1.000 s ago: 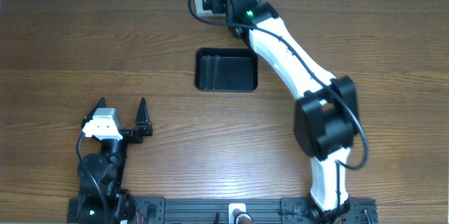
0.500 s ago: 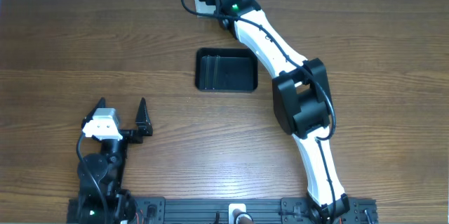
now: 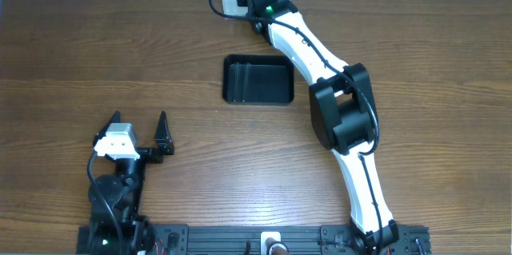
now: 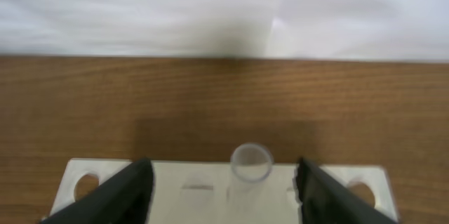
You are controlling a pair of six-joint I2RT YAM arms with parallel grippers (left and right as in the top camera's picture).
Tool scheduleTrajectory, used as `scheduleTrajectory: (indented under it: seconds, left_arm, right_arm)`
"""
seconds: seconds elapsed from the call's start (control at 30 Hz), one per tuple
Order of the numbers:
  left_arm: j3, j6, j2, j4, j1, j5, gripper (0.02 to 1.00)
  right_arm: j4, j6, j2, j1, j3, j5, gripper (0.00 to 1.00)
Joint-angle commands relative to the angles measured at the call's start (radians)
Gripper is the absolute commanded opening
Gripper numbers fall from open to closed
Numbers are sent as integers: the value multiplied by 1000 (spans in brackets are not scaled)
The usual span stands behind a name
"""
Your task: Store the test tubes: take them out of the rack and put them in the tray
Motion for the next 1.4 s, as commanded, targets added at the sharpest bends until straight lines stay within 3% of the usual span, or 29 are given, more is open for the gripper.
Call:
scheduleTrajectory:
  seconds: [0.03,0.57,1.1,1.4]
  left_arm:
    - [-5,14,-6,1,5,13,1000]
    - [-5,14,-6,1,5,13,1000]
    - [-5,14,-6,1,5,13,1000]
    - [-5,14,-6,1,5,13,1000]
  right_arm:
    - [-2,-3,22,-9,29,17,522]
    - [-2,-18,23,-17,29,24,235]
    - [-1,-18,23,-17,29,24,132]
    - [-2,-43,-113,-1,32,32,128]
